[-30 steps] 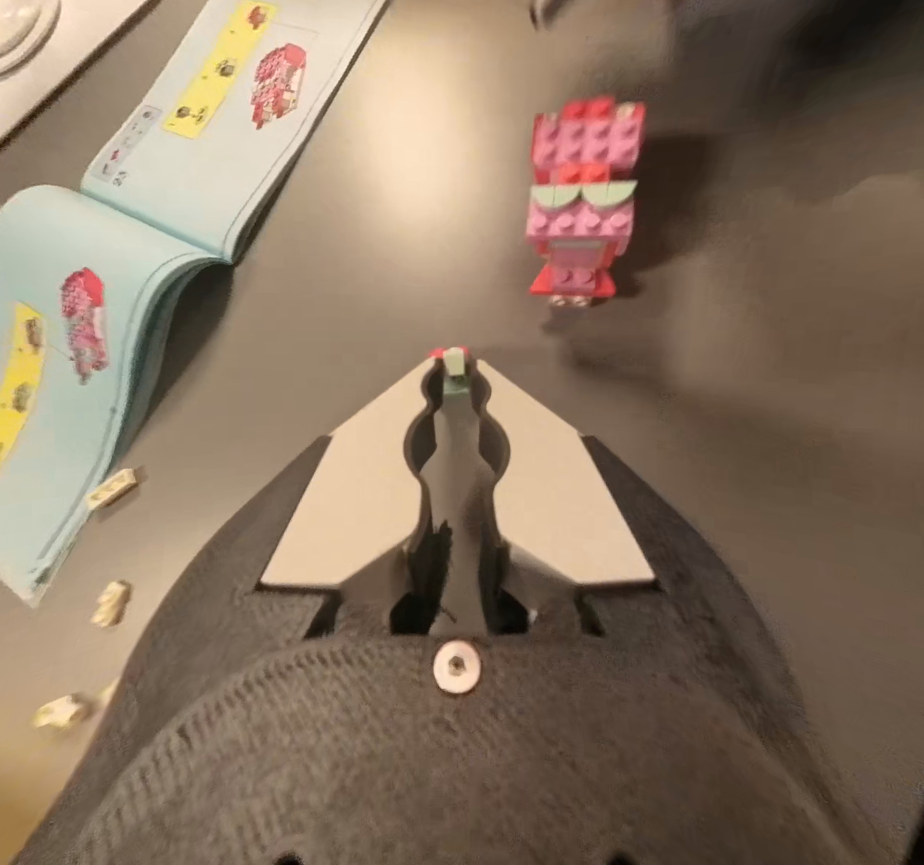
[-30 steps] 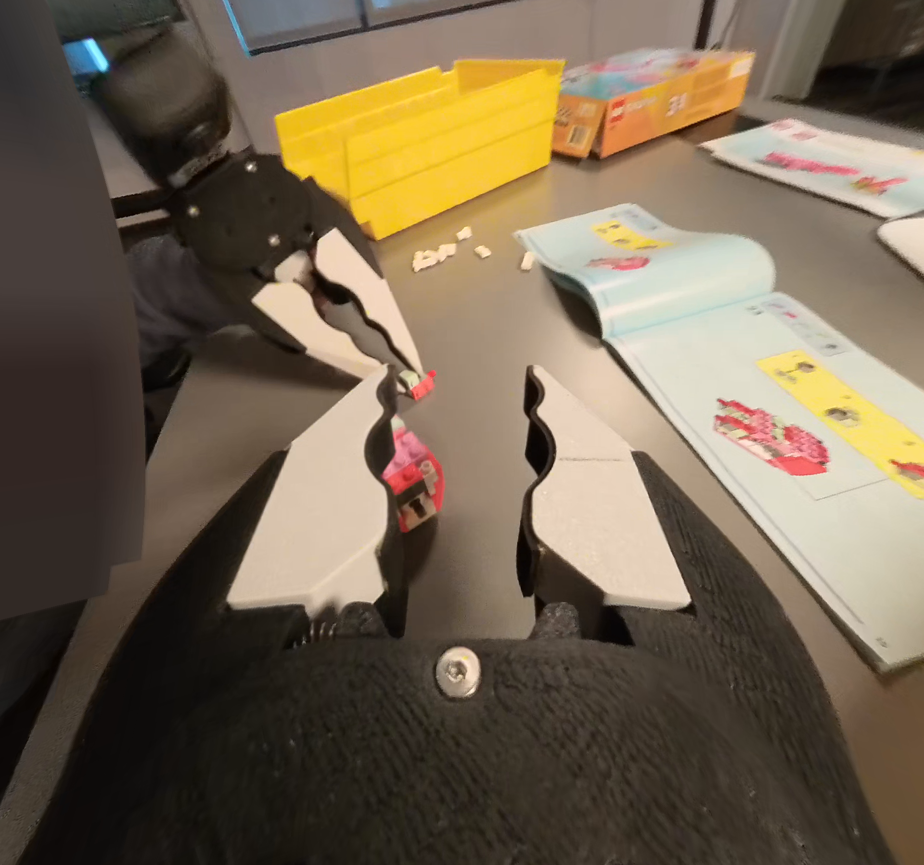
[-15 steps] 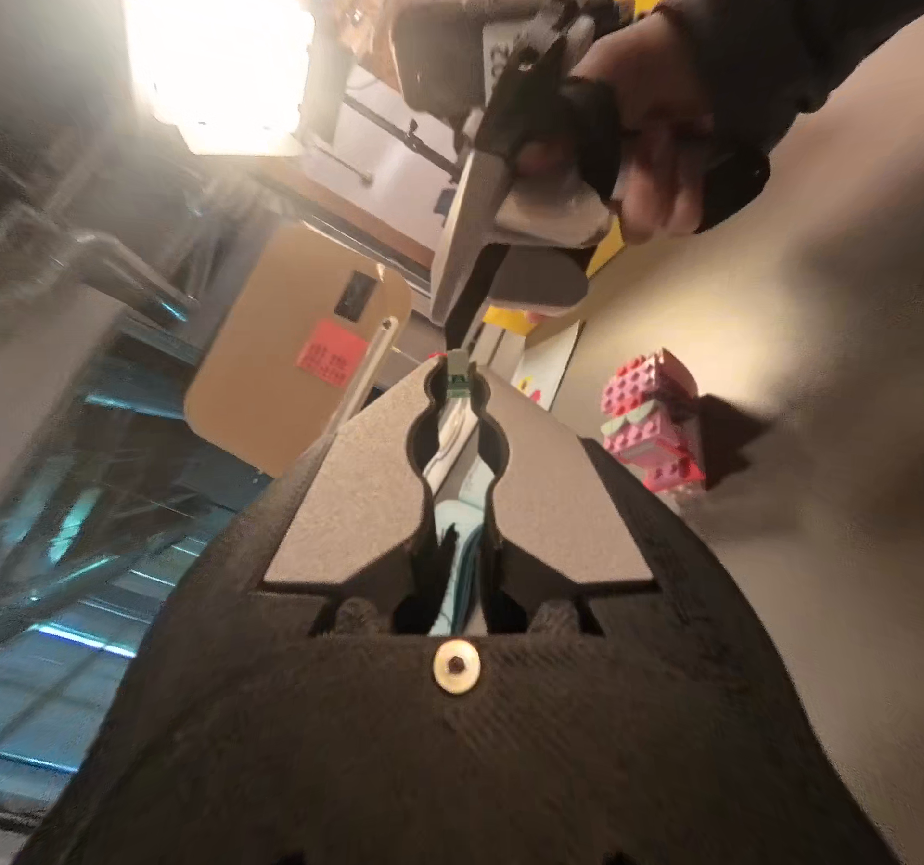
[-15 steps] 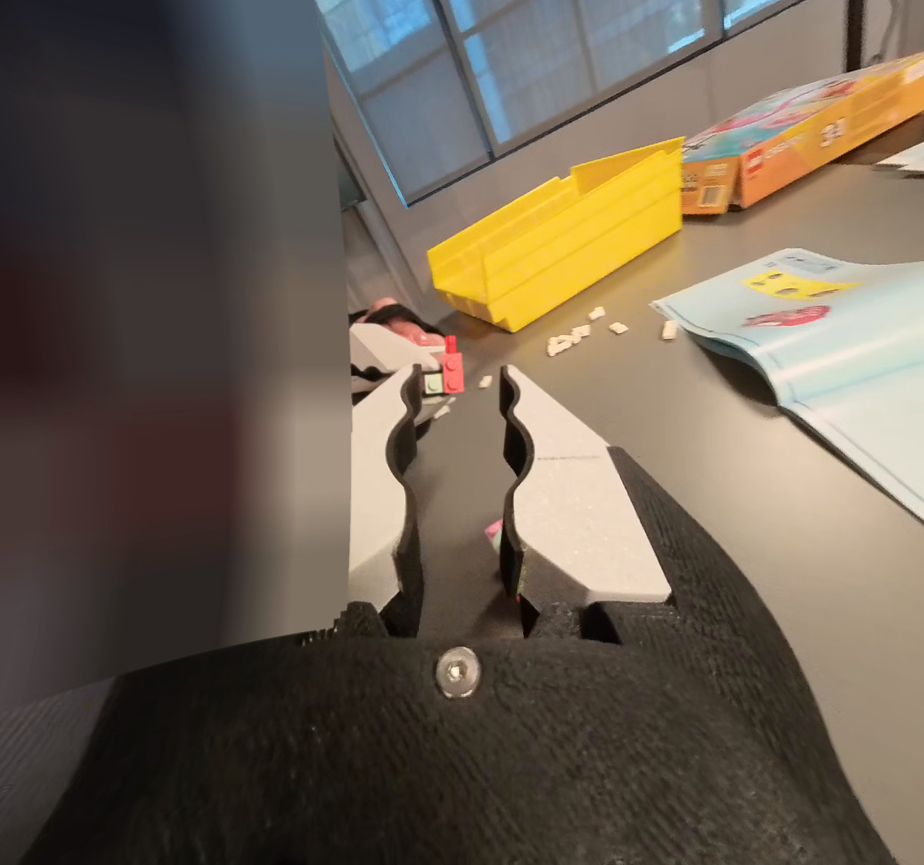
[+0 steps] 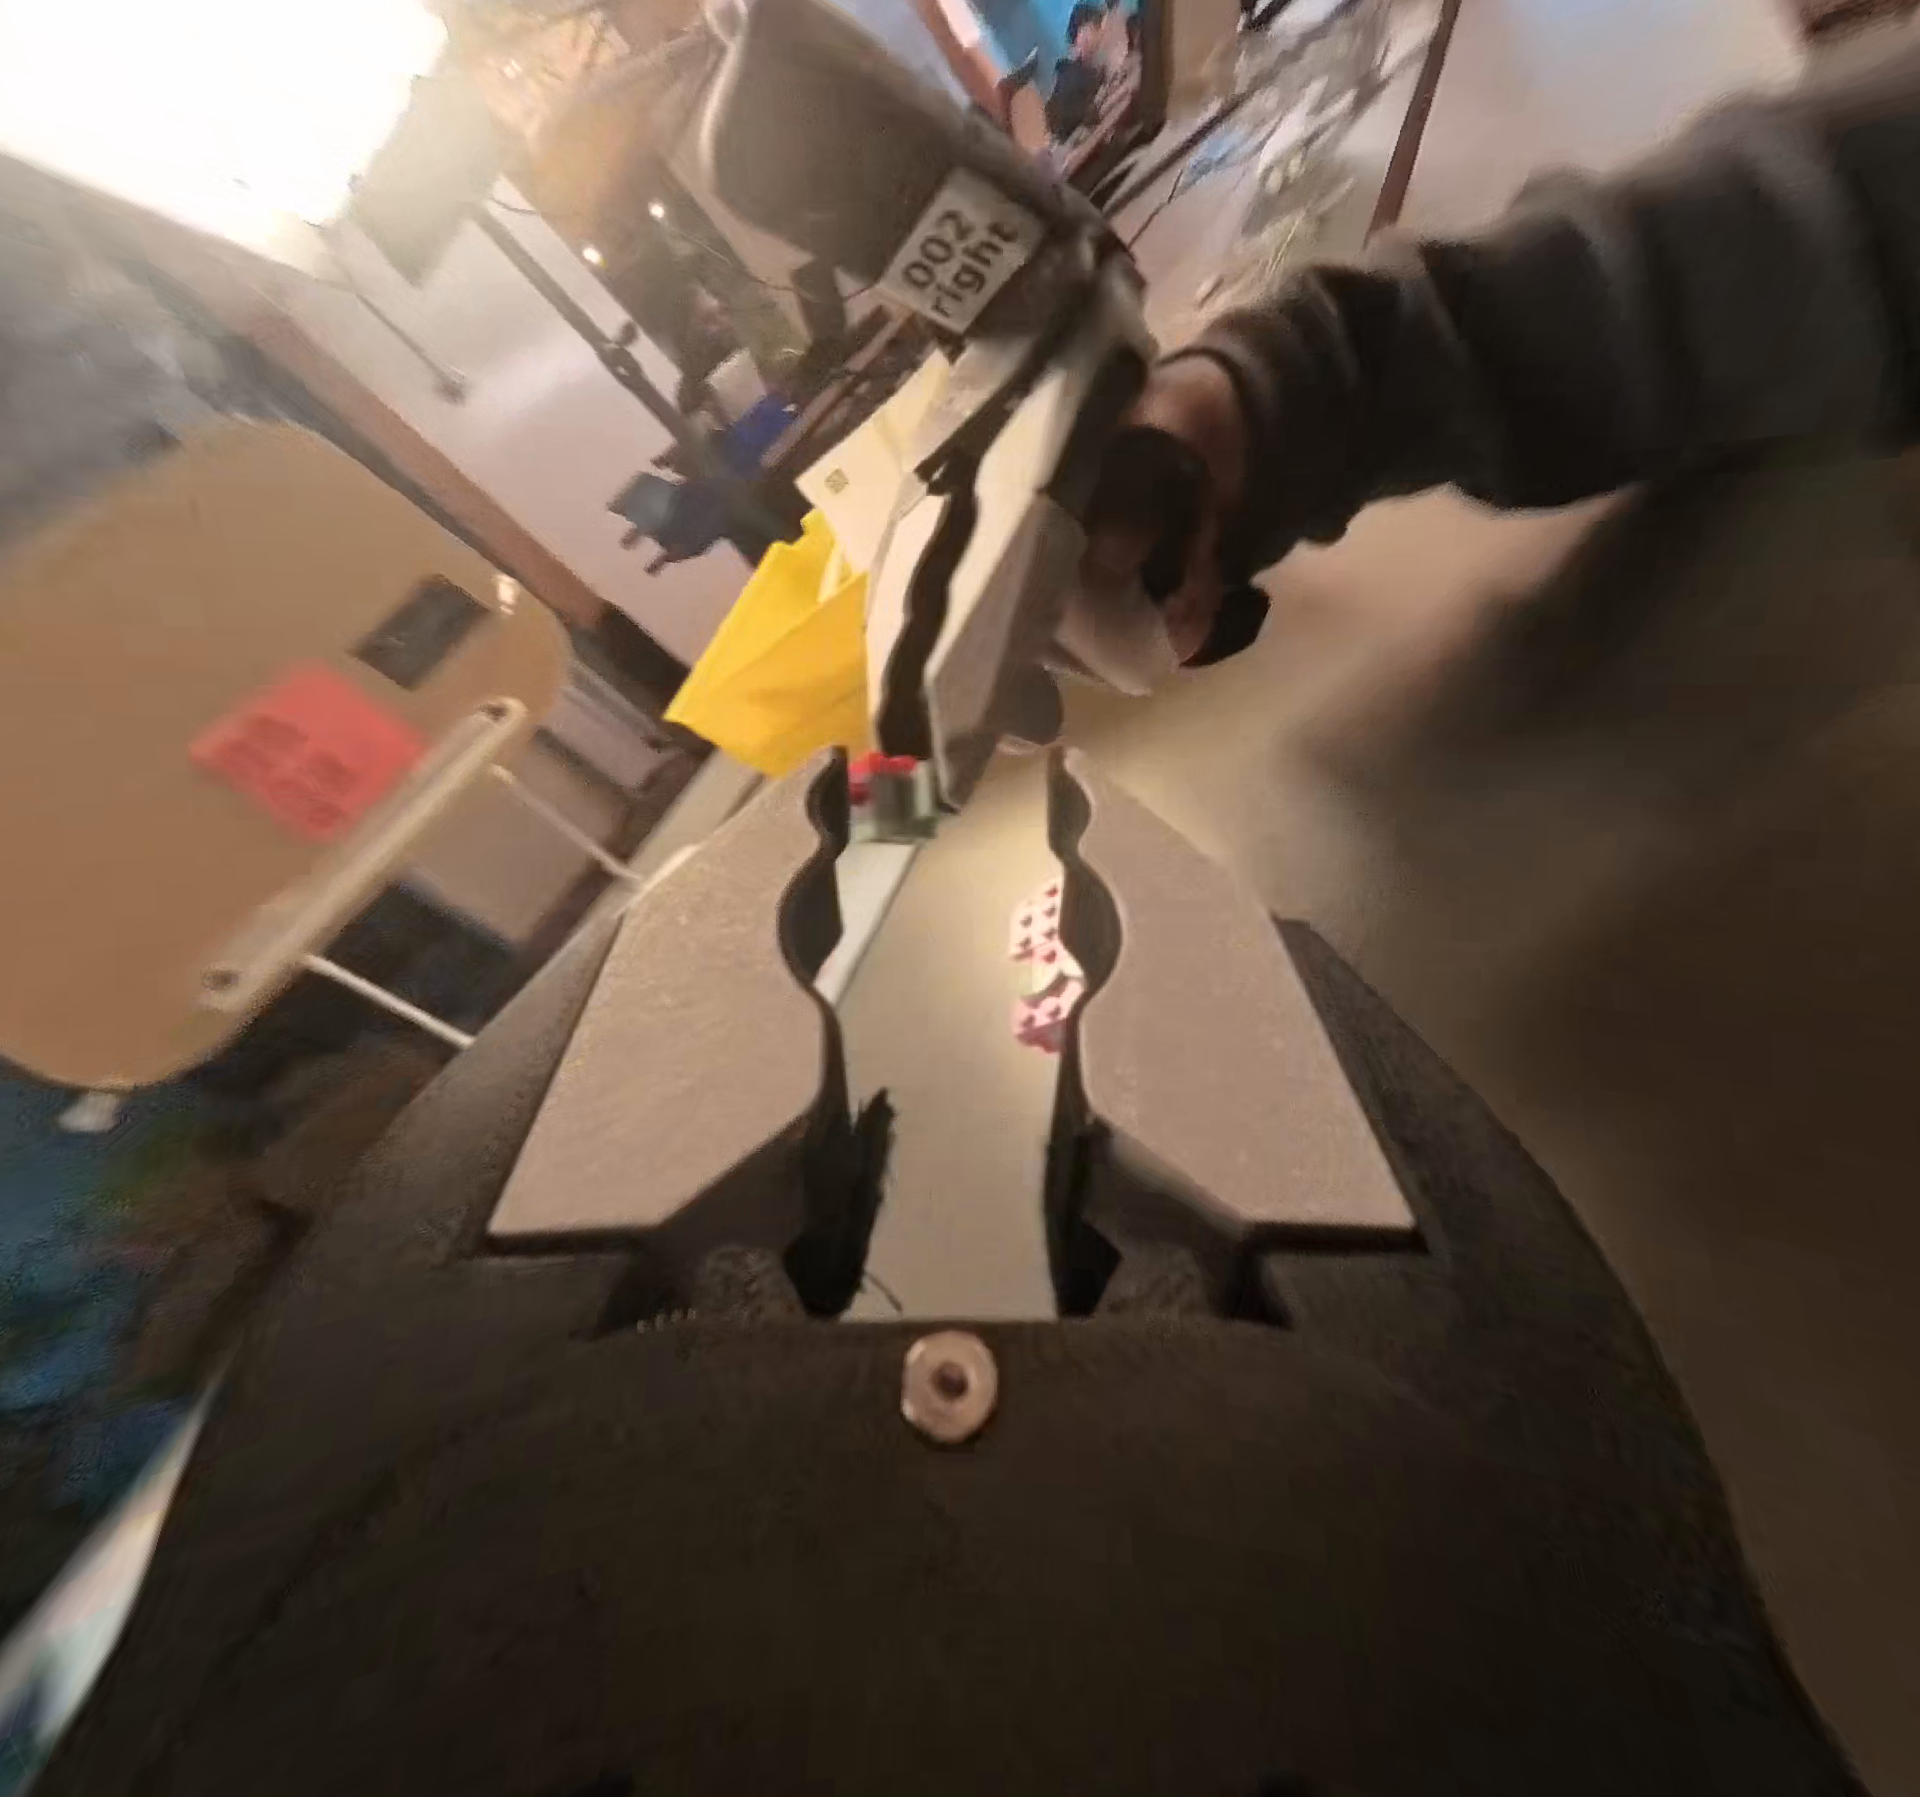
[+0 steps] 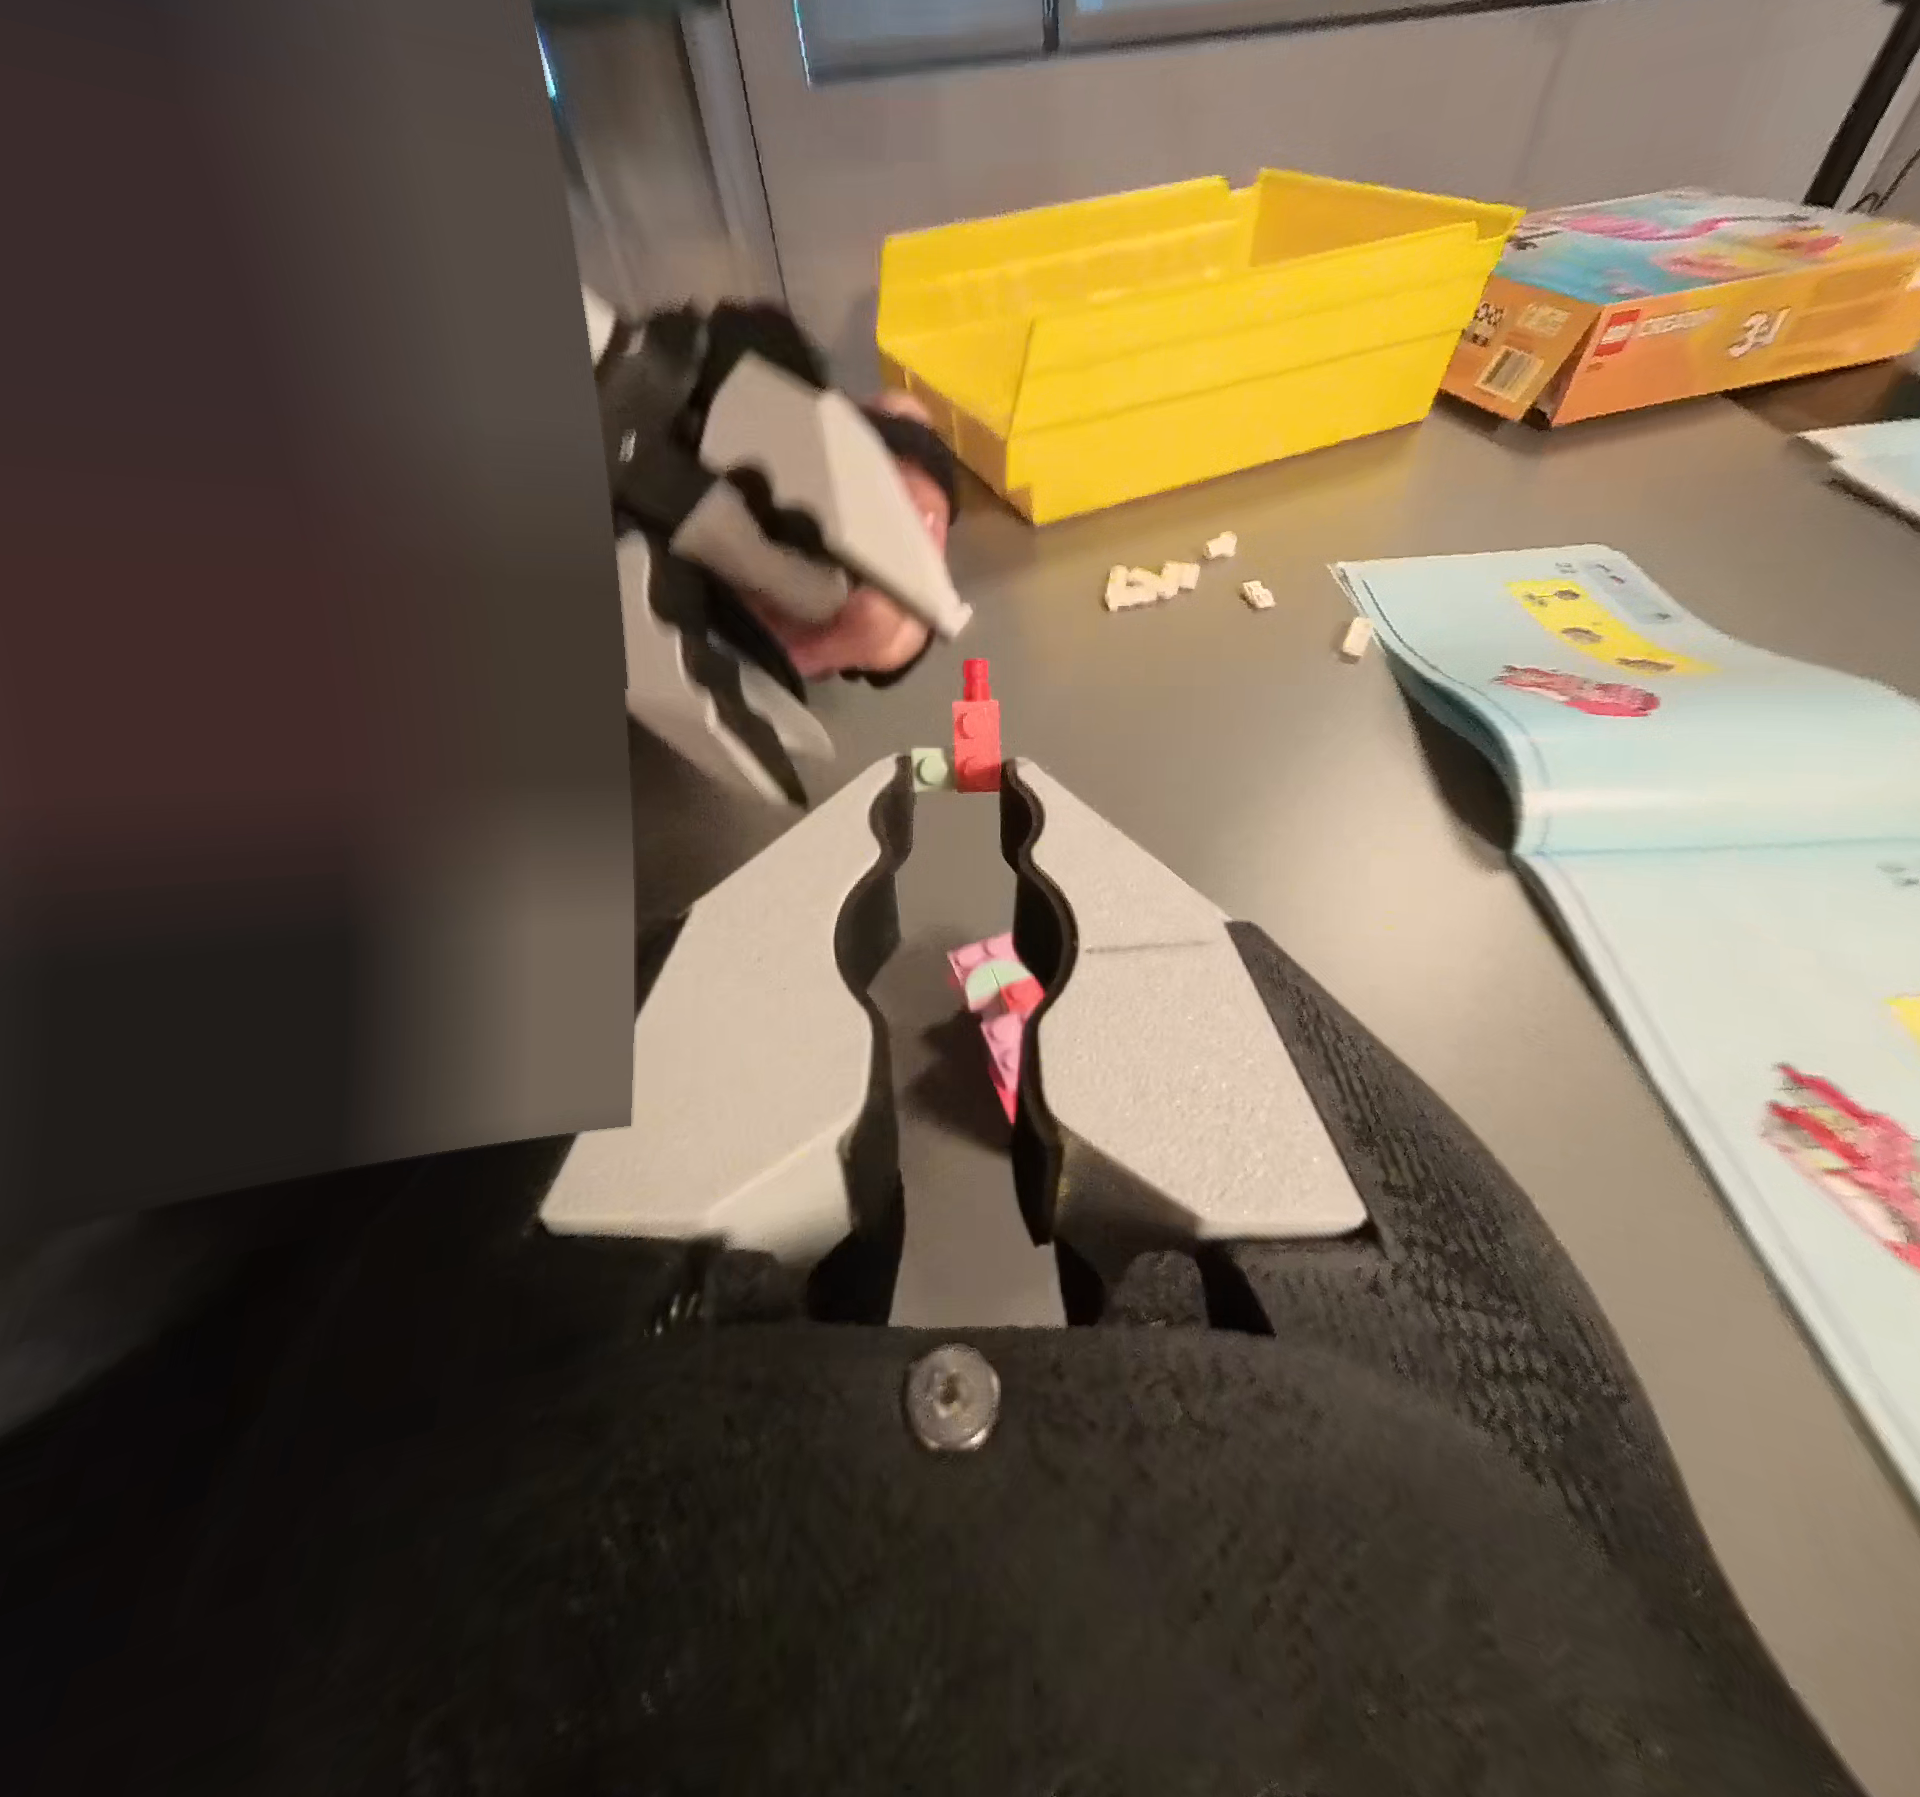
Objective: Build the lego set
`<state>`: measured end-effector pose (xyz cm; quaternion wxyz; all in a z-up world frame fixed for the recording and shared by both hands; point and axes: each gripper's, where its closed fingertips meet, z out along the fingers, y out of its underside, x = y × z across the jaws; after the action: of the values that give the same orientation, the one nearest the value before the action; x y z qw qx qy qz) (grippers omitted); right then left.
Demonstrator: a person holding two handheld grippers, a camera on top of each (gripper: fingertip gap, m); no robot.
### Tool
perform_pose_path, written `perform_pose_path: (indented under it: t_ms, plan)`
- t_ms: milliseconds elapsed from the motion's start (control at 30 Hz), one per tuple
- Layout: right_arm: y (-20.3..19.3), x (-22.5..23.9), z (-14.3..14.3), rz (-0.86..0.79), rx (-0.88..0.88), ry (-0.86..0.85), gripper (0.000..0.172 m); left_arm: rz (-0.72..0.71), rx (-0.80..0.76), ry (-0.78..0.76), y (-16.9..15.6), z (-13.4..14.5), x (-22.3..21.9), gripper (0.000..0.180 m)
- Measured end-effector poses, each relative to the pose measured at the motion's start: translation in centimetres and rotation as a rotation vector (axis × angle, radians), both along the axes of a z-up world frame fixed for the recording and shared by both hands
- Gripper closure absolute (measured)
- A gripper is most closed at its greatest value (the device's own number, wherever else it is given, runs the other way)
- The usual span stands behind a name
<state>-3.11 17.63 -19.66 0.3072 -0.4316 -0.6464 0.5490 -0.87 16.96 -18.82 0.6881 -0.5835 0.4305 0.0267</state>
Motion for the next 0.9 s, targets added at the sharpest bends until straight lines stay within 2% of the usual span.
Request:
perform_pose_path:
  t_ms: [33,100,167,300,500,667,767,800,900]
  plan:
    - [-0.1,0.2,-0.5,0.004,0.063,-0.008,0.157,-0.020,-0.046,-0.067,-0.1,0.3,-0.2,0.142]
    - [-0.6,0.4,-1.3,0.026,0.167,-0.022,0.157,-0.056,-0.155,-0.166,-0.2,0.4,-0.7,0.144]
    - [-0.9,0.5,-2.0,0.044,0.240,-0.026,0.157,-0.091,-0.297,-0.199,-0.1,-0.4,-0.9,0.149]
    - [-1.5,0.5,-3.2,0.070,0.340,-0.042,0.157,-0.114,-0.498,-0.126,0.0,-2.8,-1.4,0.156]
    - [-1.6,0.3,-4.5,0.076,0.405,-0.074,0.157,-0.154,-0.545,0.012,-0.5,-4.4,-0.8,0.172]
    - [-1.5,-0.2,-5.0,0.057,0.414,-0.087,0.157,-0.144,-0.598,0.027,-0.4,-5.1,-1.0,0.173]
    - [-0.8,-0.5,-3.8,0.008,0.354,-0.046,0.121,-0.088,-0.584,0.006,0.2,-4.9,-2.1,0.174]
    - [-0.2,-0.3,-3.6,-0.011,0.332,-0.044,0.114,-0.068,-0.582,-0.012,0.4,-4.9,-2.6,0.173]
    - [1.3,0.3,-3.6,-0.041,0.283,-0.041,0.115,-0.051,-0.599,-0.095,0.4,-4.8,-3.8,0.173]
